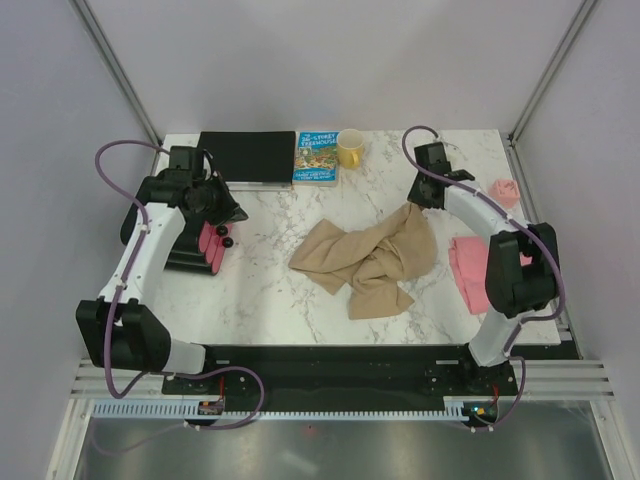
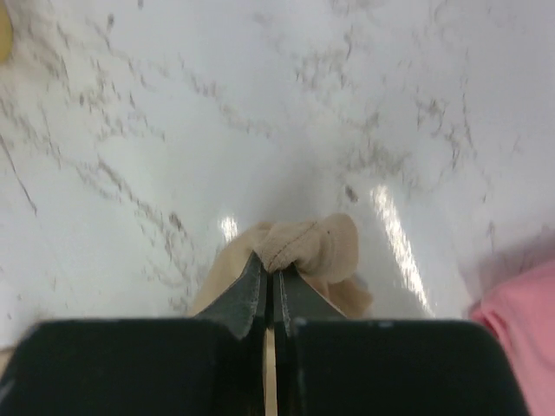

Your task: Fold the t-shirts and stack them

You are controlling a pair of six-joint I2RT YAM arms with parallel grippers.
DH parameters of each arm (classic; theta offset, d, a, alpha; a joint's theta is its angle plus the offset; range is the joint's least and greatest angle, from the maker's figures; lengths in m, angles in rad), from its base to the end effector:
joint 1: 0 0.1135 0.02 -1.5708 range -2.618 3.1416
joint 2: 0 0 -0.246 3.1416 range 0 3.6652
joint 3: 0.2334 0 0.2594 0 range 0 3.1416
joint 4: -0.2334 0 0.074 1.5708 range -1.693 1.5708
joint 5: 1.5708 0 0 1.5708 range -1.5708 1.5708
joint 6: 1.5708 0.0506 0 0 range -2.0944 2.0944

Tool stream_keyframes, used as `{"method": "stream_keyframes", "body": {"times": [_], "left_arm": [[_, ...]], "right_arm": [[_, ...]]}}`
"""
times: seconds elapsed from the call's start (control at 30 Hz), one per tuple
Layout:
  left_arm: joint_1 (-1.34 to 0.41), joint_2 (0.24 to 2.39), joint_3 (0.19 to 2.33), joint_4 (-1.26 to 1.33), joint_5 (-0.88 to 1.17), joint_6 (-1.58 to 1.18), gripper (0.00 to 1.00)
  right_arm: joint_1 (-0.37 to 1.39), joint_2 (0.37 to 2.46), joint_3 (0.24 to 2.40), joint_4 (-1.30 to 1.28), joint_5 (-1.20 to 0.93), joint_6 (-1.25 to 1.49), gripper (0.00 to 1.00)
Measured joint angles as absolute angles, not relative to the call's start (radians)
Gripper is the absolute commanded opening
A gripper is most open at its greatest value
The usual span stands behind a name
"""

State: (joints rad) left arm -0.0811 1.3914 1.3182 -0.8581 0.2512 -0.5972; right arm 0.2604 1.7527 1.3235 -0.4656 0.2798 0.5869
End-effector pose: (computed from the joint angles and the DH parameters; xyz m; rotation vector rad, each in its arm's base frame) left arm 0.3036 -0.0373 0.2982 -0.5494 2.5009 -0.5865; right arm 0.3859 0.0884 0.2093 0.5106 2.3643 0.0389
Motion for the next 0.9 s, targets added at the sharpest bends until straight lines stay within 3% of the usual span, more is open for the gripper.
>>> {"method": "stream_keyframes", "body": {"times": [0.2,0.33,0.43,0.5,0.63,0.7,0.9], "left_arm": [[-0.081,1.42,1.338,-0.858,0.265,-0.592,0.02],[-0.083,1.456,1.363,-0.858,0.269,-0.59,0.02],[-0.087,1.484,1.386,-0.857,0.271,-0.589,0.02],[-0.091,1.496,1.397,-0.857,0.272,-0.589,0.02],[-0.095,1.508,1.411,-0.857,0.272,-0.586,0.02],[-0.096,1.511,1.413,-0.857,0.272,-0.585,0.02],[-0.103,1.532,1.422,-0.858,0.273,-0.584,0.02]], "right_arm": [[0.153,1.908,1.527,-0.429,0.197,0.542,0.03],[0.133,2.11,1.823,-0.489,0.089,0.493,0.35],[0.134,2.228,1.964,-0.513,0.033,0.471,0.41],[0.135,2.252,1.976,-0.537,0.01,0.457,0.55],[0.134,2.235,1.95,-0.579,-0.003,0.419,0.55],[0.133,2.189,1.895,-0.58,0.002,0.398,0.59],[0.096,2.022,1.693,-0.575,0.004,0.334,0.57]]}}
